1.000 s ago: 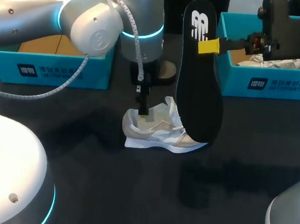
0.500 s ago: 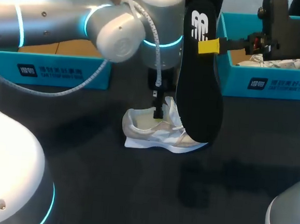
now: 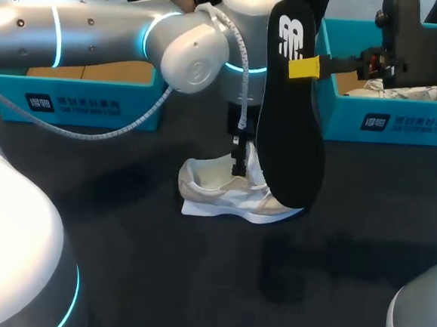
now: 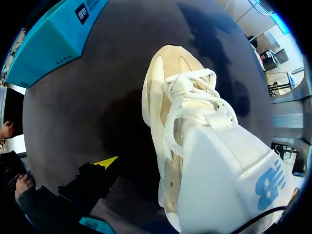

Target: Take the shoe out of the shoebox, open the shoe tongue, remove and reinsert the insole, then place the shoe into the shoebox

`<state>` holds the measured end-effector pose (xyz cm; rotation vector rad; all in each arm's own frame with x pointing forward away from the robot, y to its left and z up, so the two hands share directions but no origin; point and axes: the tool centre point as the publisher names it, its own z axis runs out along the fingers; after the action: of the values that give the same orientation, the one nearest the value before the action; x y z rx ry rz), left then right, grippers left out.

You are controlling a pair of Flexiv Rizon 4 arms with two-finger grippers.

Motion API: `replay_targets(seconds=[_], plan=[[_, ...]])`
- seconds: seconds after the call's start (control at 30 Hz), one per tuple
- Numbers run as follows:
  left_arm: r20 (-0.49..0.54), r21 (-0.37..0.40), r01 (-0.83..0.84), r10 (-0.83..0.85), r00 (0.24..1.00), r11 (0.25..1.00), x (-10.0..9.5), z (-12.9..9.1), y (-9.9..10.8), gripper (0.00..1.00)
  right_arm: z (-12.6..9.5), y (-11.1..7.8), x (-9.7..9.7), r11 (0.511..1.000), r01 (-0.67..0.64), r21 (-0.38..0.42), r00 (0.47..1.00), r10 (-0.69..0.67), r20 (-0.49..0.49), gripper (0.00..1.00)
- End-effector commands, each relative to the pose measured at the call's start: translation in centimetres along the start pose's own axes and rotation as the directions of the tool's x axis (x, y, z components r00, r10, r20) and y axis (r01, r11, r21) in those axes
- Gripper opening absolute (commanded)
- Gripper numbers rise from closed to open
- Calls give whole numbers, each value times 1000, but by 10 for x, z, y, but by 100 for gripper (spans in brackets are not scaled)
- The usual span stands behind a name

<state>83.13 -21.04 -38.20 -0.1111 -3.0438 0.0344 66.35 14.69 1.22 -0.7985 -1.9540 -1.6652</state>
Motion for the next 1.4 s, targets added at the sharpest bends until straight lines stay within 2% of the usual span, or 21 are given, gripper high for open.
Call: replay_targets(seconds=[0.03, 0.07, 0.33, 0.53, 0.6, 0.67, 0.73, 0.77, 1.17, 1.4], plan=[[-11, 1, -2, 2, 1000, 1000, -3, 6, -1, 70, 3, 2, -2, 1000, -1, 3, 1000, 1, 0, 0], [-12, 1, -2, 2, 1000, 1000, -2, 6, -1, 64, 3, 2, -2, 1000, -1, 3, 1000, 1, 0, 0], [-8, 7, -3, 3, 1000, 1000, 4, 2, 7, 62, 3, 2, -2, 1000, -1, 3, 1000, 1, 0, 0], [0, 19, 9, -9, 1000, 1000, 5, -1, 11, 47, 3, 2, -2, 1000, -1, 3, 1000, 1, 0, 0], [1, 23, 9, -9, 1000, 1000, 5, -2, 12, 39, 3, 2, -2, 1000, -1, 3, 1000, 1, 0, 0], [0, 26, 8, -8, 1000, 1000, 5, -2, 12, 20, 3, 2, -2, 1000, -1, 3, 1000, 1, 0, 0], [-2, 27, 7, -7, 1000, 1000, 5, -2, 13, 12, 3, 2, -2, 1000, -1, 3, 1000, 1, 0, 0], [-3, 28, 7, -6, 1000, 1000, 5, -2, 13, 0, 3, 2, -2, 1000, -1, 3, 1000, 1, 0, 0], [-16, 60, -14, 15, 1000, 998, 9, -4, 13, 0, 3, 2, -2, 1000, -1, 3, 1000, 1, 0, 0], [-24, 49, -31, 32, 999, 998, 13, -12, 15, 0, 3, 2, -2, 1000, -1, 3, 1000, 1, 0, 0]])
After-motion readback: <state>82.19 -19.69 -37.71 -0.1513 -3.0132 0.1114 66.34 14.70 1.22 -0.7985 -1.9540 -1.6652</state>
